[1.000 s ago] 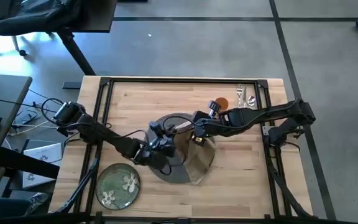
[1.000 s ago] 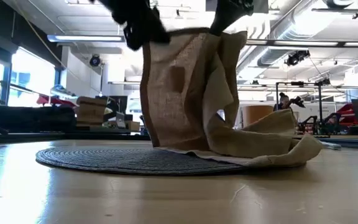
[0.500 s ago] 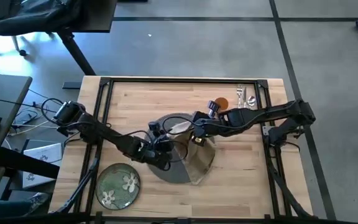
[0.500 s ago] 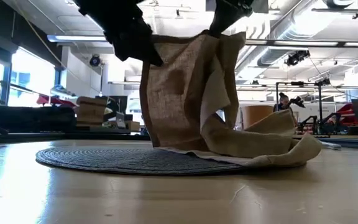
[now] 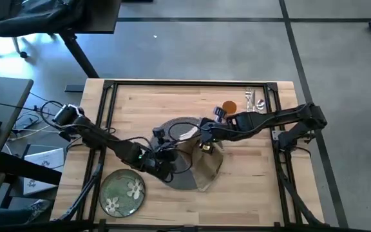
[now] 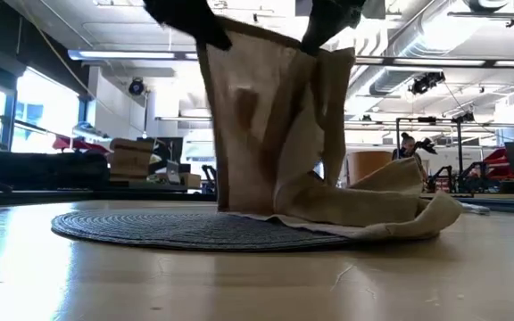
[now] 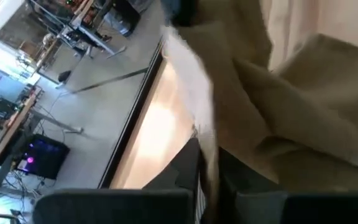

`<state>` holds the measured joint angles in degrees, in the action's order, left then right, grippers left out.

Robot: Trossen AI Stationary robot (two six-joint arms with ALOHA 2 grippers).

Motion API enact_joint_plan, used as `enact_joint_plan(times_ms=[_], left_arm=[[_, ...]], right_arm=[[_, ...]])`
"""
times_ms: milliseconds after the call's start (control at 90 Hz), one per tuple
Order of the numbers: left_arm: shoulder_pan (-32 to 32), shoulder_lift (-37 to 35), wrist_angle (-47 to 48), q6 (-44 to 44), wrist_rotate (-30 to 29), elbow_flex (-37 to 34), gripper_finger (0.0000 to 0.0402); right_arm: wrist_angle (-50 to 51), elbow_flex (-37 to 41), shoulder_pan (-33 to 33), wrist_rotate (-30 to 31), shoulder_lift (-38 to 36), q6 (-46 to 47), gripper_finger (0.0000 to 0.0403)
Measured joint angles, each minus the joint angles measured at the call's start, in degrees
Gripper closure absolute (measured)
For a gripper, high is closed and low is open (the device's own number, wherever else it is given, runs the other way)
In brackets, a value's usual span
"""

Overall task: Set table place
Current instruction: Fold the brown napkin

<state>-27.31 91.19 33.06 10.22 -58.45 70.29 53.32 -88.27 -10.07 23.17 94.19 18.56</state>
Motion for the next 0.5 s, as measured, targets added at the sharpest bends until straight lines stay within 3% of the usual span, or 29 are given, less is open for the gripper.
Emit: enact_joint_plan(times_ms=[122,267,500], left_arm=[[-1.5,-3.9,9.4,7.9,1.7,1.5,0.0401],[-1.7,-8.3,15.5,14.5,6.6,1.5,0.0401],[-1.8,-10.3,21.4,20.6,9.5,1.5,0.0401]], right_arm=[[0.0,0.0,0.0,-0.3,0.0,0.7,0.0374],[0.9,0.0,0.0,0.2,0.0,0.2,0.0308],[15.9,0.5,-1.6,-2.4,-1.0,8.3,0.0208]])
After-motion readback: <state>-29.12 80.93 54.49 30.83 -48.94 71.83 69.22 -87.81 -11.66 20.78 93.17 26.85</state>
